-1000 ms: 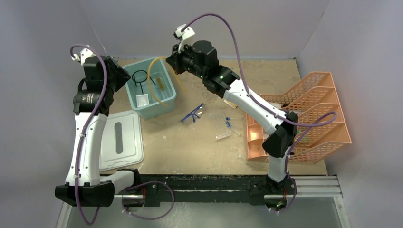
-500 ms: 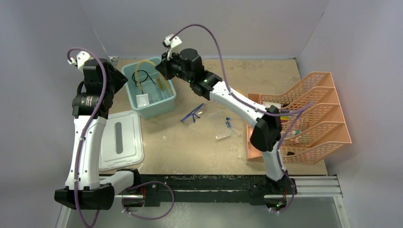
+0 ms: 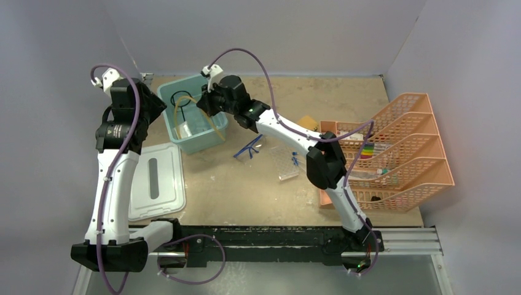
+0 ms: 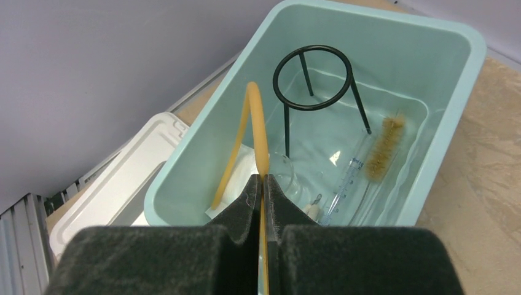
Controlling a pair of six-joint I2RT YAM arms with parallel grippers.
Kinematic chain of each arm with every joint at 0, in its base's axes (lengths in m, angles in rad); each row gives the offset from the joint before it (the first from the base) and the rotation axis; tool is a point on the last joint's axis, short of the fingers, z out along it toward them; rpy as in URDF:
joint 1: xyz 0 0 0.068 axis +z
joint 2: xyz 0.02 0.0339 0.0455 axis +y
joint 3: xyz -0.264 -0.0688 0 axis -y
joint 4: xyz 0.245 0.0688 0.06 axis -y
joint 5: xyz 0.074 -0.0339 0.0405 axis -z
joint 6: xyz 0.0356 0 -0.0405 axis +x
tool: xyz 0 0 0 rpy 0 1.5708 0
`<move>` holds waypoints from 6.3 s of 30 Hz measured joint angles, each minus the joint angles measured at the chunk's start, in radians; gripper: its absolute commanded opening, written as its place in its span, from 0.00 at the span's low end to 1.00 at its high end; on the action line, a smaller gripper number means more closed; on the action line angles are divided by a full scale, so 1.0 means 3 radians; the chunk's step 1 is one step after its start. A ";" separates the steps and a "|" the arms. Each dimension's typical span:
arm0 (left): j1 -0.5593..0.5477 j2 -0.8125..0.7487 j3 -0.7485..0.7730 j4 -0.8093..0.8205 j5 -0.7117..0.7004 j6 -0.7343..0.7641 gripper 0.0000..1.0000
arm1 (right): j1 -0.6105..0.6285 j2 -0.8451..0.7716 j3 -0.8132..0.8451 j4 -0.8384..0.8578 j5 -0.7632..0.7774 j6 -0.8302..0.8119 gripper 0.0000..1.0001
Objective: Organize the chemistry lab equipment
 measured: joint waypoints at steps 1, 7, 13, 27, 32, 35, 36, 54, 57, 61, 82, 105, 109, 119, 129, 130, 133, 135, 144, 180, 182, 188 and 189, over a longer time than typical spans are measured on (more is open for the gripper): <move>0.0000 0.0000 -0.0008 0.0000 0.0001 0.0000 0.51 | 0.0000 0.0015 0.0000 -0.0003 -0.0005 0.0000 0.00; 0.0000 0.0000 -0.0057 0.0004 0.0033 0.0000 0.51 | 0.0000 0.0221 0.0167 -0.0001 0.0114 -0.0004 0.00; 0.0000 0.0000 -0.0071 0.0006 0.0055 0.0000 0.51 | 0.0000 0.0395 0.0178 -0.0006 0.0360 -0.0281 0.00; 0.0000 0.0000 -0.0137 0.0004 0.0062 0.0003 0.51 | 0.0000 0.0492 0.0205 0.0286 0.0736 -0.1040 0.00; 0.0000 0.0001 -0.0161 0.0005 0.0064 0.0004 0.51 | 0.0000 0.0497 0.0205 0.0375 0.0815 -0.1233 0.00; 0.0000 0.0009 -0.0165 0.0005 0.0064 0.0004 0.51 | 0.0000 0.0514 0.0230 0.0411 0.0851 -0.1322 0.01; 0.0000 0.0011 -0.0165 0.0005 0.0064 0.0004 0.51 | 0.0000 0.0528 0.0248 0.0434 0.0867 -0.1348 0.02; 0.0000 0.0019 -0.0165 0.0001 0.0065 0.0009 0.51 | 0.0000 0.0814 0.0793 0.0275 0.0894 -0.1423 0.36; 0.0000 0.0019 -0.0165 0.0001 0.0085 0.0009 0.51 | 0.0000 0.0763 0.0896 0.0251 0.0886 -0.1334 0.39; 0.0000 0.0019 -0.0165 0.0006 0.0150 0.0011 0.51 | 0.0000 0.0665 0.0895 0.0130 0.0874 -0.1207 0.47; -0.0692 0.0244 -0.0477 0.0741 0.1368 0.0376 0.56 | -0.1133 -0.1930 -0.1947 -0.1022 0.0921 0.0473 0.67; -0.1985 0.2290 -0.0060 0.0589 0.0933 0.1277 0.47 | -0.1239 -0.2625 -0.3185 -0.1433 0.0862 0.1246 0.65; -0.1986 0.2557 -0.0024 0.0568 0.0950 0.1457 0.51 | -0.1239 -0.2661 -0.3291 -0.1429 0.0866 0.1274 0.65; -0.1986 0.3014 0.0415 0.0371 0.0857 0.1759 0.36 | -0.1264 -0.2730 -0.3335 -0.1431 0.0899 0.1272 0.65; -0.1985 0.3079 0.0443 0.0219 0.0885 0.1849 0.03 | -0.1278 -0.2546 -0.3310 -0.1428 0.0898 0.1244 0.64; -0.1985 0.3079 0.0465 0.0201 0.0918 0.1853 0.01 | -0.1279 -0.2537 -0.3310 -0.1427 0.0898 0.1244 0.64; -0.1986 0.3079 0.0553 0.0184 0.1003 0.1853 0.00 | -0.1279 -0.2520 -0.3286 -0.1427 0.0898 0.1241 0.64; -0.1985 0.3079 0.0591 0.0183 0.1033 0.1850 0.00 | -0.1279 -0.2518 -0.3271 -0.1424 0.0899 0.1237 0.64; -0.1968 0.3035 0.0664 0.0048 0.1339 0.1844 0.00 | -0.1279 -0.2518 -0.3262 -0.1425 0.0904 0.1239 0.63; -0.0337 0.2555 0.0650 0.1240 0.1891 0.0351 0.00 | -0.1326 -0.1798 -0.2612 -0.1611 0.0872 0.1005 0.61; -0.0326 0.2555 0.0635 0.1260 0.1895 0.0331 0.00 | -0.1339 -0.1798 -0.2612 -0.1614 0.0874 0.0996 0.61; -0.0259 0.2555 0.0601 0.1330 0.2141 0.0275 0.00 | -0.1350 -0.1798 -0.2611 -0.1615 0.0874 0.0988 0.61; -0.0242 0.2555 0.0601 0.1329 0.2206 0.0273 0.00 | -0.1350 -0.1798 -0.2611 -0.1616 0.0872 0.0987 0.61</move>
